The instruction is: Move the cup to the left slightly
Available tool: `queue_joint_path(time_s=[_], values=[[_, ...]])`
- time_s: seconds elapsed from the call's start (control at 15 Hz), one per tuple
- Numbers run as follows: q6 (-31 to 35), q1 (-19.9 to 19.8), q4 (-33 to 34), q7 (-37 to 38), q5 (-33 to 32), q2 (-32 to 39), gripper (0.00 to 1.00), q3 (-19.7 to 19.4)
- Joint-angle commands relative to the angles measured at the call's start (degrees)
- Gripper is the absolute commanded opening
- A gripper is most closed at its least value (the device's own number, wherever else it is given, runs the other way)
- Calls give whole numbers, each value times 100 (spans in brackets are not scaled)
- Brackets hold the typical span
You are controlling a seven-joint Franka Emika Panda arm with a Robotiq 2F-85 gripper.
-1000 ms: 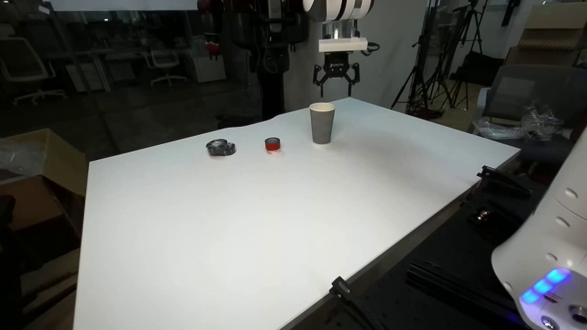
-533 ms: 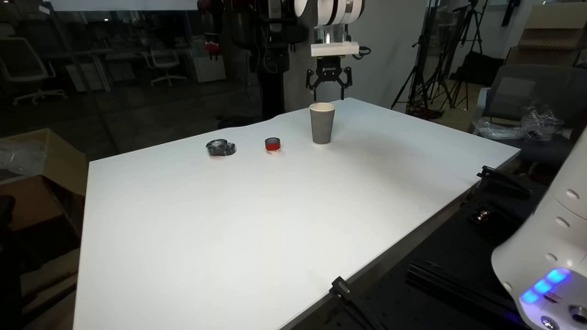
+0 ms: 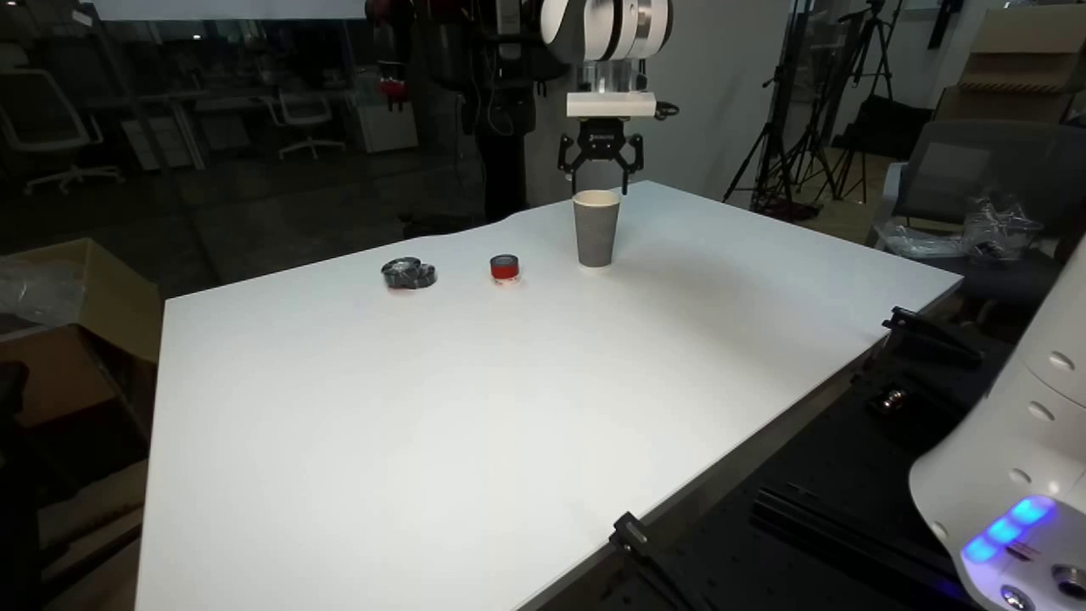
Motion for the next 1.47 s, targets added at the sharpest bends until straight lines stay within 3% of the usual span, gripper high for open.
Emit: queue_joint_path(time_s=[0.0,1.0,1.07,1.4], values=[[324,143,-619,288,103,-480,100,-74],[563,170,-1915,490,305,-1726,100,-88],[466,141,-1507,404,258,-1373,100,-74],[634,142,-1813,427,213,-1570,100,-109]])
